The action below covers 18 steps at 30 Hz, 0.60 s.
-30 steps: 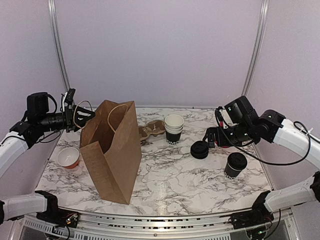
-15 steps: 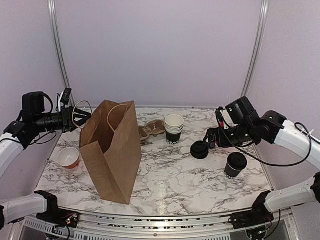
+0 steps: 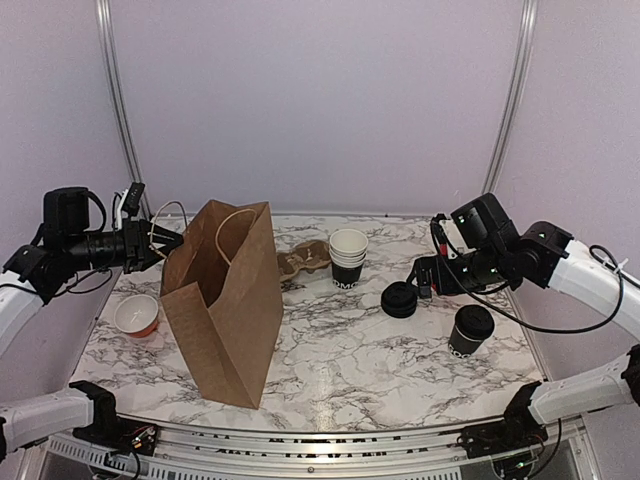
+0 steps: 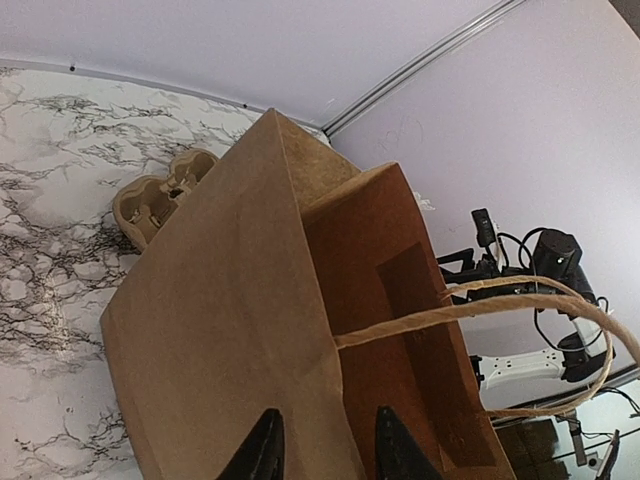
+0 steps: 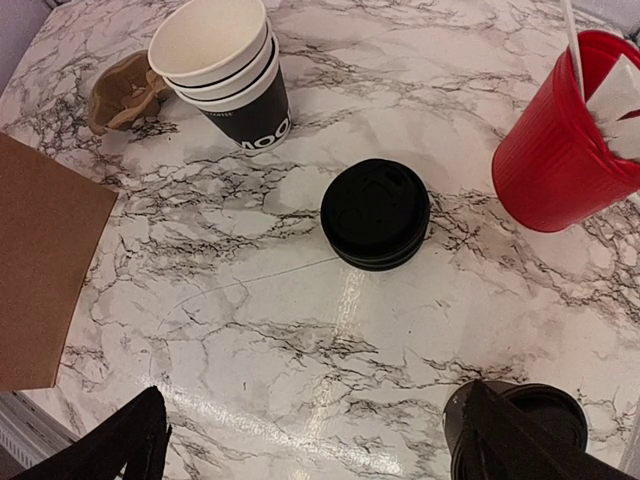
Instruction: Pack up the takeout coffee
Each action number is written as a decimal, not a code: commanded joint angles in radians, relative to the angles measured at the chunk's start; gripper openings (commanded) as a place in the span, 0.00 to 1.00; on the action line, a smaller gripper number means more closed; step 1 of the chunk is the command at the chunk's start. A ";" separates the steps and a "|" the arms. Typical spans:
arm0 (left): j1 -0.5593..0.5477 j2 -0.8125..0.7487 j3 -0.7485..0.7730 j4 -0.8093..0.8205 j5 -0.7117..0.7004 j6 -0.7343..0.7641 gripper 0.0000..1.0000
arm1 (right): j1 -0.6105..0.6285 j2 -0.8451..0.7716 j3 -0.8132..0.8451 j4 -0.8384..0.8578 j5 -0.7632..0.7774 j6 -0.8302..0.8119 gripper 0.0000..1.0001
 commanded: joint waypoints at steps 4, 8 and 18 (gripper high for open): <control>-0.044 0.001 0.063 -0.087 -0.100 -0.012 0.21 | -0.009 -0.032 0.024 -0.020 0.028 -0.014 1.00; -0.084 -0.012 0.075 -0.087 -0.165 -0.091 0.02 | -0.009 -0.038 0.026 -0.047 0.051 -0.009 1.00; -0.229 -0.143 0.033 -0.029 -0.475 -0.383 0.00 | -0.009 -0.050 0.047 -0.147 0.124 0.036 1.00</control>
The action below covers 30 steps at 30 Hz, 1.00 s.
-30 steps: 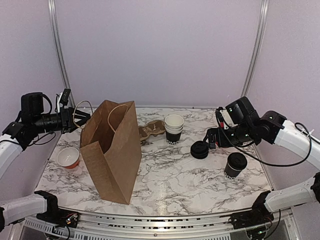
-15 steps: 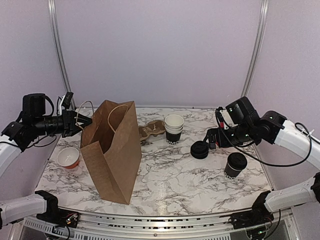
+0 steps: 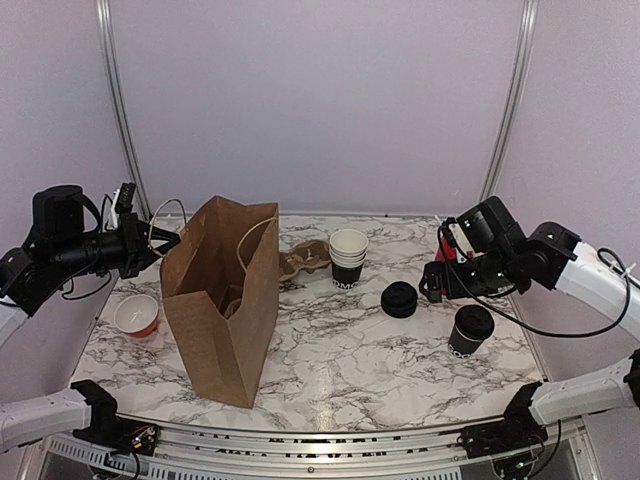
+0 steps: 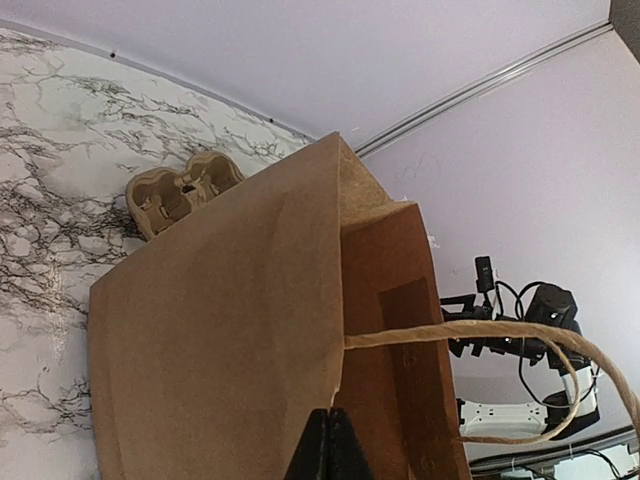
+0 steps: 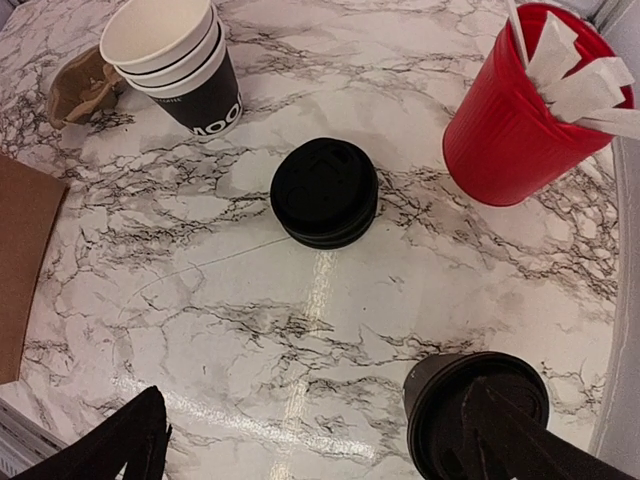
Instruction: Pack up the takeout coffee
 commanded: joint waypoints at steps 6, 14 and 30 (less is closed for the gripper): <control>-0.077 -0.152 -0.087 0.079 -0.304 -0.327 0.00 | -0.009 -0.015 0.061 -0.093 0.059 0.038 1.00; -0.196 -0.217 -0.272 0.221 -0.461 -0.568 0.00 | -0.009 -0.013 0.067 -0.105 0.064 0.043 1.00; -0.392 -0.167 -0.195 0.208 -0.652 -0.480 0.29 | -0.009 -0.047 0.046 -0.184 0.113 0.119 1.00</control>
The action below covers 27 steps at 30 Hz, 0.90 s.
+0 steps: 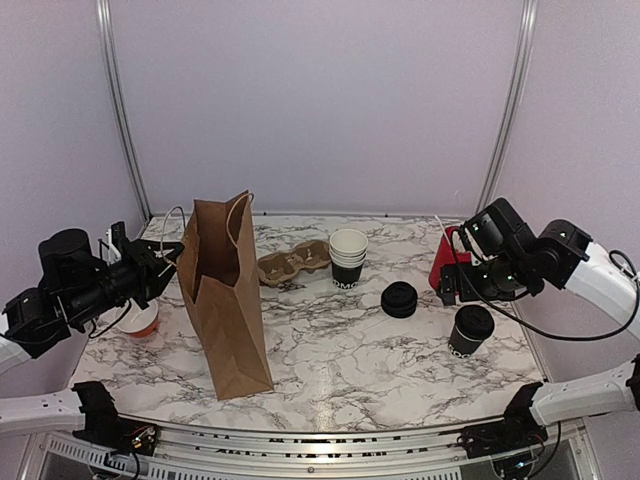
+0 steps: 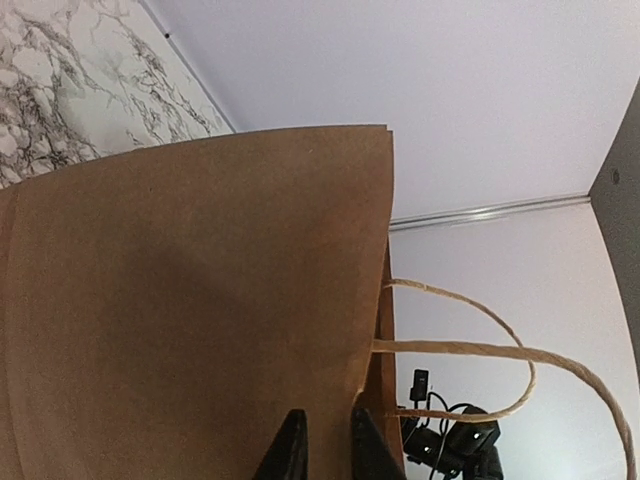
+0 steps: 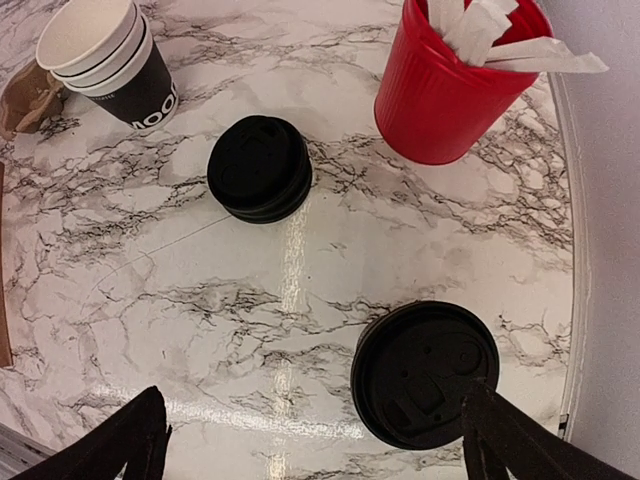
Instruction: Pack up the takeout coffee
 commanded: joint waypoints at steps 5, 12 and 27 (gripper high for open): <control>-0.004 -0.001 0.146 -0.175 -0.140 0.194 0.51 | -0.009 -0.016 0.010 -0.049 0.018 0.052 1.00; -0.004 -0.026 0.173 -0.304 -0.220 0.338 0.68 | -0.009 -0.016 -0.009 -0.074 0.031 0.093 1.00; -0.004 -0.083 0.225 -0.447 -0.544 0.518 0.99 | -0.132 -0.027 -0.096 -0.122 -0.001 0.090 1.00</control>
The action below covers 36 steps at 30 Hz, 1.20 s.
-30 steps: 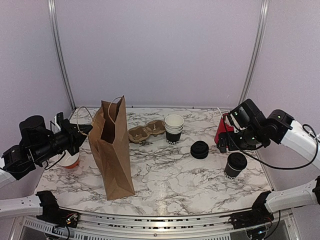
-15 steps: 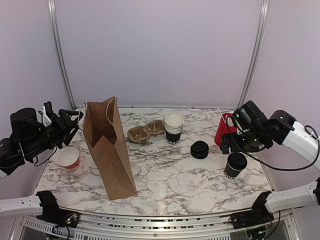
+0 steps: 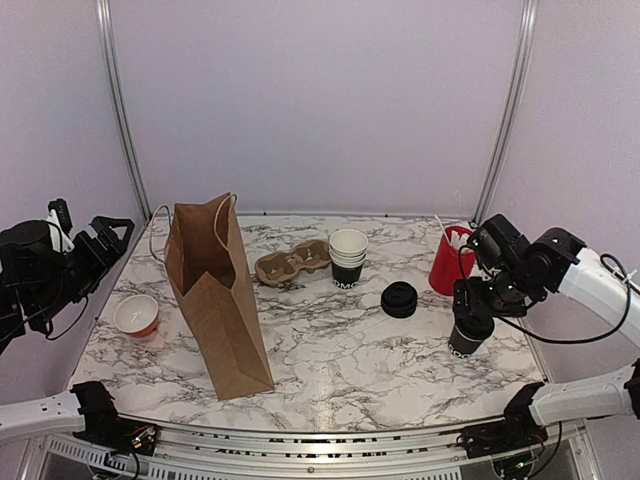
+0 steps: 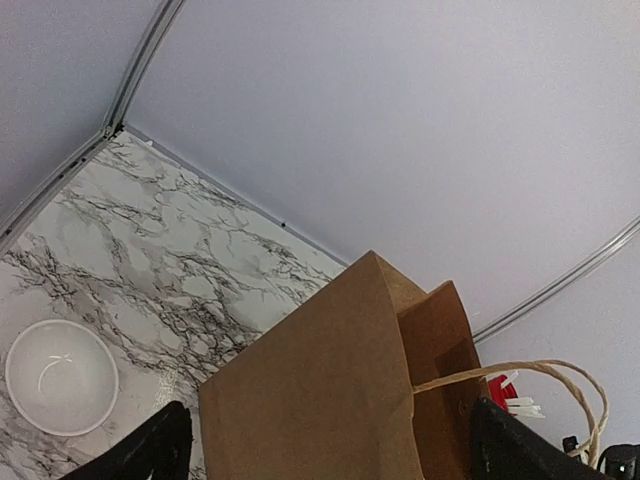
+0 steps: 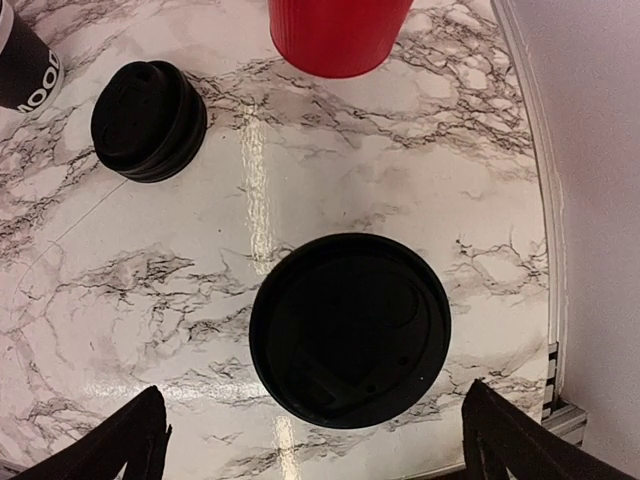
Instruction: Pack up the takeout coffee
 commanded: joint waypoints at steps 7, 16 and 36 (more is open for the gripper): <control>0.010 0.072 0.045 -0.019 -0.191 0.115 0.99 | -0.155 -0.019 -0.075 0.016 -0.072 -0.077 1.00; 0.157 0.128 0.044 0.035 -0.019 0.149 0.99 | -0.199 0.024 -0.093 0.066 -0.120 -0.131 0.94; 0.272 0.127 0.001 0.068 0.161 0.118 0.99 | -0.200 0.040 -0.122 0.101 -0.118 -0.119 0.79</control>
